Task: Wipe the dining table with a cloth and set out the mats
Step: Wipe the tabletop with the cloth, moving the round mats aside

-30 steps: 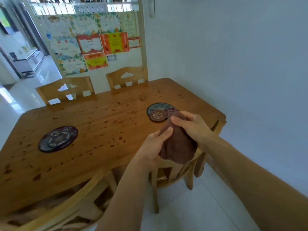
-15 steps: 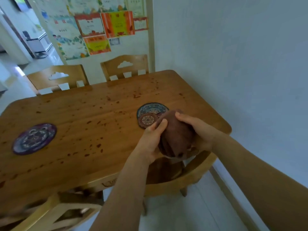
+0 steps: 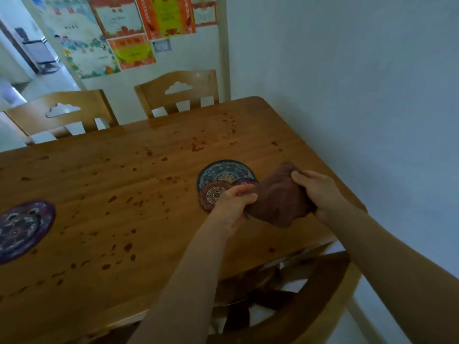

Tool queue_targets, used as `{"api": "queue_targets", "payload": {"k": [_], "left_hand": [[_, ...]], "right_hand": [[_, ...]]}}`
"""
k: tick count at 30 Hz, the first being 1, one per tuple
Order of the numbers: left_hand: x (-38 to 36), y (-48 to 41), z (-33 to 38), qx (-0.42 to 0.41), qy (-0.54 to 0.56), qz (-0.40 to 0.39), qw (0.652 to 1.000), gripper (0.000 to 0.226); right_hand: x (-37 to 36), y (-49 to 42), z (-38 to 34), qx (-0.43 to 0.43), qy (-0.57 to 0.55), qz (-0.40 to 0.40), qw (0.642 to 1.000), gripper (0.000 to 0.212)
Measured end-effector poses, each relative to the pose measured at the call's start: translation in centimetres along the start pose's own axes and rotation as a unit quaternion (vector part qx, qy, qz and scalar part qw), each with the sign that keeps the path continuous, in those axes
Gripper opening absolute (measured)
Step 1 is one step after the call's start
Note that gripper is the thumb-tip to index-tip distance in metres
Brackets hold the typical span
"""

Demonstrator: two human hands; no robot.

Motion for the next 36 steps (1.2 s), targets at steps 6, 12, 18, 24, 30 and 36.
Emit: {"api": "queue_targets", "payload": {"k": [6, 12, 18, 24, 30, 36], "left_hand": [[-2.6, -5.2, 0.9, 0.005, -0.028, -0.066, 0.997, 0.019], [-3.6, -10.6, 0.3, -0.015, -0.129, -0.046, 0.99, 0.033], [-2.6, -14.5, -2.6, -0.032, -0.22, 0.003, 0.975, 0.035], [-0.9, -18.6, -4.6, -0.143, -0.54, 0.078, 0.826, 0.045], [1.7, -21.8, -7.1, -0.104, -0.661, 0.128, 0.732, 0.068], [2.2, -21.9, -8.4, -0.14, -0.701, 0.154, 0.682, 0.07]], "right_hand": [[0.9, -3.9, -2.6, 0.17, 0.084, 0.09, 0.978, 0.003], [1.8, -6.7, -2.4, 0.347, 0.293, 0.078, 0.887, 0.019], [2.8, -9.9, 2.2, 0.094, 0.548, -0.072, 0.828, 0.021], [-0.9, -11.7, 3.1, 0.082, 0.544, 0.131, 0.825, 0.053], [-2.7, -15.8, 6.8, -0.012, 0.546, 0.139, 0.826, 0.076], [-0.6, -20.5, 5.7, 0.079, 0.542, 0.224, 0.806, 0.064]]}}
Point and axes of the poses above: each hand's wrist, its own y-axis away from the middle knuckle, its own x-axis out of the back of the hand, z = x × y, the point moved 1 cm from there along -y, towards the middle knuckle, and after that the axes turned 7 degrees about -x, right-handed, at the moved point
